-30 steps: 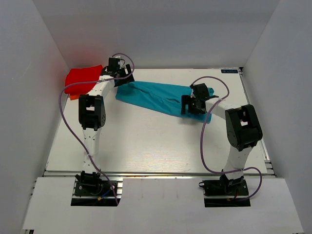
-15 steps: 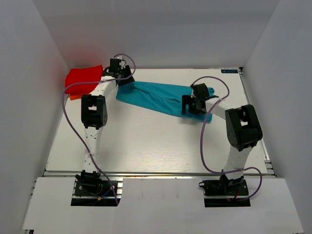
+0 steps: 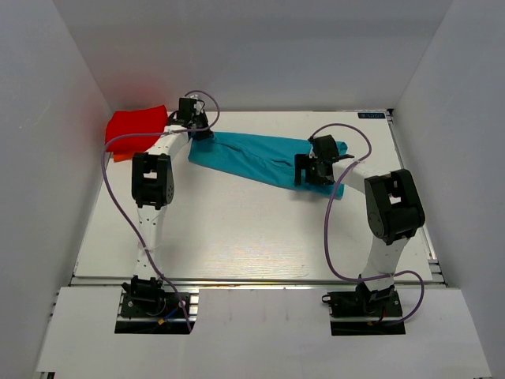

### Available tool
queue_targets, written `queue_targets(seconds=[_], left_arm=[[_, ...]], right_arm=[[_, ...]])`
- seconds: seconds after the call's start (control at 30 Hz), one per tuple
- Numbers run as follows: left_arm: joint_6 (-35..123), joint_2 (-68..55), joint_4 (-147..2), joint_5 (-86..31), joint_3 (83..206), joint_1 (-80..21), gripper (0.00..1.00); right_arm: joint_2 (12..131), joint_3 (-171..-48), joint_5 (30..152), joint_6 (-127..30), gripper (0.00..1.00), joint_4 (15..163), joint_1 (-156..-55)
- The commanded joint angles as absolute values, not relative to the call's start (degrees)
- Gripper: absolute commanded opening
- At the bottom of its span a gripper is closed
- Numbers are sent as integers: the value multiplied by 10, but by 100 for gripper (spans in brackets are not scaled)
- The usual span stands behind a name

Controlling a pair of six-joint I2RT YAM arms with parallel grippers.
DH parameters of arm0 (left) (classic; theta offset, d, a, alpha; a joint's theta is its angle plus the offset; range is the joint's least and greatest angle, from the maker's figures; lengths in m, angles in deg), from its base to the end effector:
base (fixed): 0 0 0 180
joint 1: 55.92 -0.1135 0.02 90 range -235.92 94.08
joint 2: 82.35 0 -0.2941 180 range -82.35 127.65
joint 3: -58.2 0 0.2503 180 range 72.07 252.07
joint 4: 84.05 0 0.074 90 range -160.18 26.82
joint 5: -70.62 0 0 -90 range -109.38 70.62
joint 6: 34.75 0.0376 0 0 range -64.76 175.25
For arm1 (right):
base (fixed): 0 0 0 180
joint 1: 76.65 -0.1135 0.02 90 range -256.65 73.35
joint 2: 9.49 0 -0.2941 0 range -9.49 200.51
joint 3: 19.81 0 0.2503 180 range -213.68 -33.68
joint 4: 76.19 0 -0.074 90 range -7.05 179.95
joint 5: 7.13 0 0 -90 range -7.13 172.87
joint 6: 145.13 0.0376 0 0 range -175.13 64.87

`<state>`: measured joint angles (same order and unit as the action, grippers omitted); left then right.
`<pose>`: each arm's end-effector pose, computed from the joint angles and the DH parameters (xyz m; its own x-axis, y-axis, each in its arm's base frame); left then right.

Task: Fold and stack the t-shirts
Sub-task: Fold the other side of the tshirt into a rectangle

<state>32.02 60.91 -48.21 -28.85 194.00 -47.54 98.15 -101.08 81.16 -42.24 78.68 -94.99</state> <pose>0.5776 -0.0913 0.1807 -0.7269 -0.2862 -0.6243 -0.0267 0.9201 -0.3907 0.3827 0.1257 0.1953 -0.7904 -0.0271 -0.6120 -0.1237 0.9855 0.1161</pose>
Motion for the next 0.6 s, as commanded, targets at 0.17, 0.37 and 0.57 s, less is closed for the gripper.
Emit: queue_targets(seconds=[0.17,0.37,0.57], left_arm=[[320,479,-479,-269,1839,-472,0],[320,332,-478,-220,1668,-467,0],[280,195,-451,-196,1524,-467,0]], right_arm=[[976,-1002,801,-426,90,767,-946],[957,-982,794,-420,90,774,-945],[927,-943,790,-419,90,780,-945]])
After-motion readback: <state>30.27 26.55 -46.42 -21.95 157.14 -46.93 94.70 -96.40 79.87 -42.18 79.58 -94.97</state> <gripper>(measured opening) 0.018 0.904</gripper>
